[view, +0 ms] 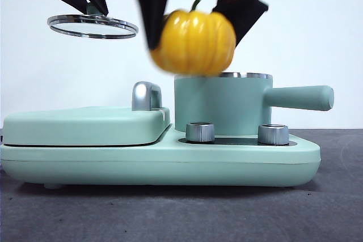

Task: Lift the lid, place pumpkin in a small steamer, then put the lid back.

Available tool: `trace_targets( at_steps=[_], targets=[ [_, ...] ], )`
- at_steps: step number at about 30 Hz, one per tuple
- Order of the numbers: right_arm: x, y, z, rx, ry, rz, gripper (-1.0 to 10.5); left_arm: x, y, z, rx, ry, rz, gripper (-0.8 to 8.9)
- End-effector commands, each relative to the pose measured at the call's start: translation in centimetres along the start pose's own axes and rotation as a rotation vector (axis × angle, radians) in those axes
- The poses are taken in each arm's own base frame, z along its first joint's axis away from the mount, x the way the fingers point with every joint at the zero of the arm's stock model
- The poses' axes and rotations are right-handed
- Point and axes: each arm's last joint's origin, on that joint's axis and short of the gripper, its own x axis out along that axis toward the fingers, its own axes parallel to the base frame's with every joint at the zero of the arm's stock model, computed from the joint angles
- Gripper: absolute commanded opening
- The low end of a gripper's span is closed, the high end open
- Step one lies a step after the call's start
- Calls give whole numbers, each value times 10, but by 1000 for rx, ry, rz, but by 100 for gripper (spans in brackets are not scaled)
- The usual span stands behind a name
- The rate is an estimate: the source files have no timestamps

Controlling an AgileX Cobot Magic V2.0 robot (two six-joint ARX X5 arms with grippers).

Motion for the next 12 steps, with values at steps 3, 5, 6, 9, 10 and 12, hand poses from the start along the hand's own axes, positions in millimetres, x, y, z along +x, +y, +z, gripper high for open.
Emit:
trace_targets(
  at_steps=[3, 5, 6, 9, 10, 12],
  targets=[
    [-10, -28, 28, -4, -65, -68, 366, -9, -1, 10, 14, -58, 4, 80],
    [-14, -41, 39, 15, -94, -84, 366, -9, -1, 10, 13, -58, 4, 80],
    [-16, -47, 44, 22, -105, -88, 366, -9, -1, 10, 14, -58, 4, 80],
    [-16, -63, 58, 43, -127, -108, 366, -9, -1, 10, 14, -58, 3, 80],
    [-15, -69, 61, 50, -131, -113, 366, -9, -1, 10, 13, -58, 3, 80],
    [-11, -79, 69, 57, -139, -121, 366, -9, -1, 10, 14, -58, 3, 80]
  ],
)
